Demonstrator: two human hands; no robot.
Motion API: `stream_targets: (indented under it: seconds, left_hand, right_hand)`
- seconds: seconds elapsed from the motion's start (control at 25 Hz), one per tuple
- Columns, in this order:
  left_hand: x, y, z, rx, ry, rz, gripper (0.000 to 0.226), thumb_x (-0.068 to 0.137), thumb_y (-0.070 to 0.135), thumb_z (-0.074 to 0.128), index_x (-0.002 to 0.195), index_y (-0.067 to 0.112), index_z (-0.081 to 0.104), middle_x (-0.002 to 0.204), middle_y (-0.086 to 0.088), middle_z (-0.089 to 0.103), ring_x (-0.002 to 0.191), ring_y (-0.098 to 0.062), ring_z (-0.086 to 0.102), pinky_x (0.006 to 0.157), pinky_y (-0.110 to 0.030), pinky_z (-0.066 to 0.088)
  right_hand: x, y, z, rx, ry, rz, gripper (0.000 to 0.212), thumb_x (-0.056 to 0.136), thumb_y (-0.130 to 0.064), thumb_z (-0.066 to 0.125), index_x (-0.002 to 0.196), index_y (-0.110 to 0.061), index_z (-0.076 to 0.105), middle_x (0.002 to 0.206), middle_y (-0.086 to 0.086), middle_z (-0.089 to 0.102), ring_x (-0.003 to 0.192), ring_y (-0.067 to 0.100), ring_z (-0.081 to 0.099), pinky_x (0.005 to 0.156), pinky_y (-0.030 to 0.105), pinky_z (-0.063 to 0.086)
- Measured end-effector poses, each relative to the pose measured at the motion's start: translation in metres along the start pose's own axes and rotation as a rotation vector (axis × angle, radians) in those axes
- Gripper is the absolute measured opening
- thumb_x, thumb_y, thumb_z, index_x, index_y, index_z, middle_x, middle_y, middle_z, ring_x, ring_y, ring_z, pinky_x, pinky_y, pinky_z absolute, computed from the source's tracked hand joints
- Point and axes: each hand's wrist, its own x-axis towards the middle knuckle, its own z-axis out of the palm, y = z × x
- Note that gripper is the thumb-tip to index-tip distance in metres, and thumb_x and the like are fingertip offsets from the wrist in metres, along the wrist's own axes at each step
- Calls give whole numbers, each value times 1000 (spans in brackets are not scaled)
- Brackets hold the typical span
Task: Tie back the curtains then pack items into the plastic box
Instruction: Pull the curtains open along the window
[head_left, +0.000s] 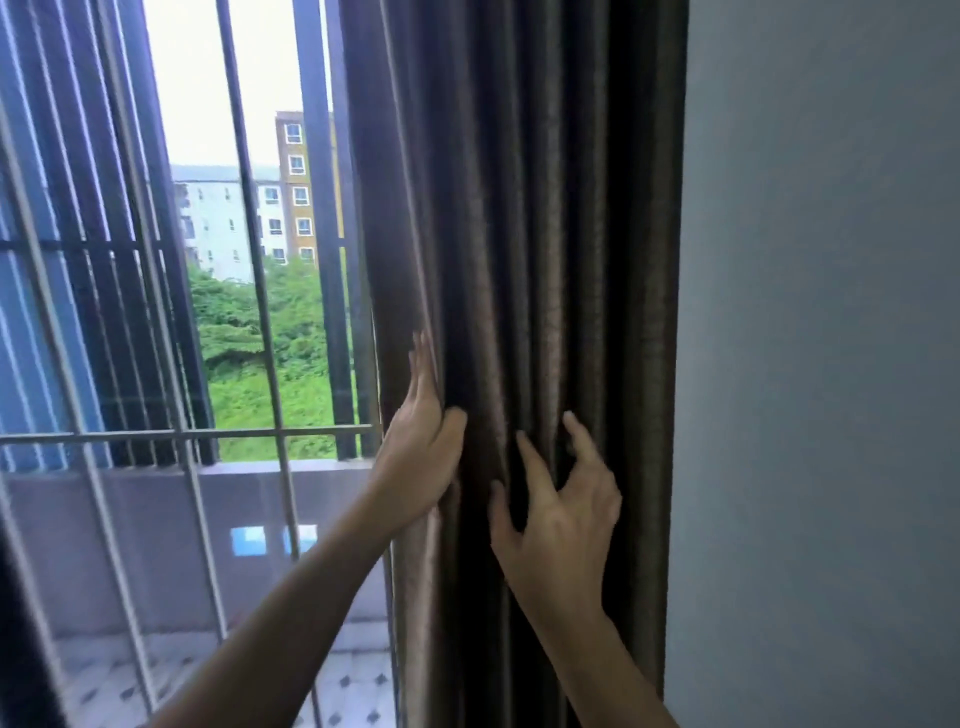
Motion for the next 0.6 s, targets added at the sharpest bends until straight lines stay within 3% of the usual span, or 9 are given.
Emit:
stream_targets:
  seconds: [0.08,0.16,0.24,0.36,0.44,0.56,0.6]
  left_hand:
    - [-24,-22,-9,-14,-8,-52,72,89,9,34,151,26,2,157,1,21,142,-16,23,117,-39,23]
    - [-39,-35,-21,-37,-20,-83,64,93,2,33,150,22,14,150,3,35,136,-13,34,114,-32,28]
    - [-48,-42,-39,-14,-18,-124,53,95,0,33,146,16,29,132,5,49,122,-12,45,100,-16,35]
    - [-57,-56,-70,121,-82,-134,46,96,-2,34,140,10,36,114,4,51,105,-11,47,72,4,32]
    - [-59,-64,-74,213,-158,-123,42,97,0,36,137,9,38,106,2,51,98,-14,48,67,1,34]
    - [-67,-78,-83,268,-169,-158,25,100,11,36,123,9,47,96,-3,57,94,-28,58,71,-21,43]
    - [-69,-82,-87,290,-165,-162,22,101,15,35,116,8,50,92,-4,57,92,-29,59,66,-21,43]
  right_hand:
    - [-13,-19,2,-65,-63,31,46,69,-36,77,111,-22,67,111,4,43,94,20,44,73,39,47]
    - [-24,-41,8,-125,-166,36,41,70,-49,70,104,-26,69,94,0,49,81,19,49,68,36,45]
    - [-34,-65,15,-136,-274,90,51,68,-59,60,103,-23,68,87,-1,57,76,22,56,66,36,44]
    - [-50,-100,28,-136,-397,88,42,61,-50,72,89,-19,70,78,2,62,70,26,59,61,36,45]
    - [-50,-101,30,-87,-415,129,27,65,-37,74,82,-17,67,79,2,61,70,27,62,57,36,47]
    - [-55,-100,34,81,-554,232,26,91,-30,50,112,-16,52,107,3,61,91,30,63,70,38,48]
    - [-64,-99,39,121,-557,221,27,93,-29,46,118,-16,48,110,4,62,93,31,63,74,39,48]
